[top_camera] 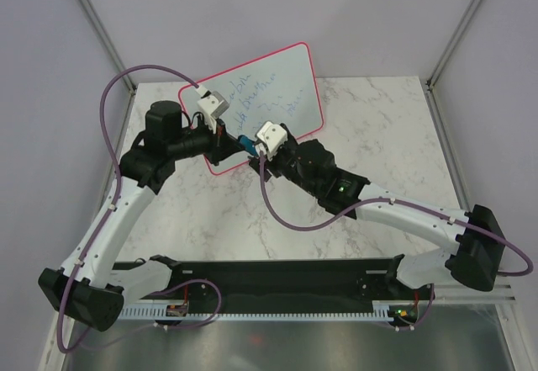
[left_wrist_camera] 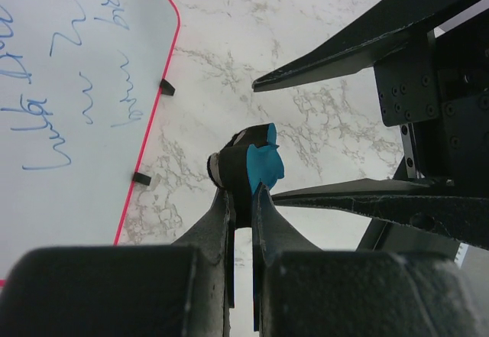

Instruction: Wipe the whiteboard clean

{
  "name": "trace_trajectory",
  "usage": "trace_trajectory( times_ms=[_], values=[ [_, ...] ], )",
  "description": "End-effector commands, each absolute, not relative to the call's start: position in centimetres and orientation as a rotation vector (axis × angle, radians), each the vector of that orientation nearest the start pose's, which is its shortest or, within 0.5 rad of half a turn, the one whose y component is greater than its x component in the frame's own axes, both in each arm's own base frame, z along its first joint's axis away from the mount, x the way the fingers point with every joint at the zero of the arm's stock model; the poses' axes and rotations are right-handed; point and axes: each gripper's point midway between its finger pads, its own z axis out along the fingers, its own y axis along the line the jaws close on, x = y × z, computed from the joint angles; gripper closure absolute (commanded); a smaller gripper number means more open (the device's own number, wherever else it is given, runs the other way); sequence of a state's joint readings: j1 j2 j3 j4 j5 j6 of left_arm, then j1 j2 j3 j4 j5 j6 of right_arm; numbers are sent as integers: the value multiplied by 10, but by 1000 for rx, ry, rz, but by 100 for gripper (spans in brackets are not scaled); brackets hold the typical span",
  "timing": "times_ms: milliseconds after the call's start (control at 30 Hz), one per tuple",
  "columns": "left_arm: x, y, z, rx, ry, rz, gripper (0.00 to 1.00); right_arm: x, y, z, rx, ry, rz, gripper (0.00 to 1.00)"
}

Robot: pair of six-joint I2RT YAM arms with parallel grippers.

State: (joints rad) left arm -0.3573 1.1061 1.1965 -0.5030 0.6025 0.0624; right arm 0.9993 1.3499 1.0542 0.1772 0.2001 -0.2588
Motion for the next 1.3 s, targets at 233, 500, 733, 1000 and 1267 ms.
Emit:
trace_trajectory(
  times_ms=[233,500,733,1000,1267],
  values=[
    [268,-203,306,842,1802,-735,98,283,384,311,-905,1428,464,41],
    [261,-208,310,859,1789,-783,98,287,390,301,-907,1451,466,67],
    [258,-209,303,899,1781,-787,47,296,385,288,-882,1488,451,100],
    [272,-199,288,1058,1684,-599,1,356,323,242,-704,1689,436,100],
    [305,-177,186,1678,1437,-67,15,406,258,233,-527,1790,382,100]
  ],
)
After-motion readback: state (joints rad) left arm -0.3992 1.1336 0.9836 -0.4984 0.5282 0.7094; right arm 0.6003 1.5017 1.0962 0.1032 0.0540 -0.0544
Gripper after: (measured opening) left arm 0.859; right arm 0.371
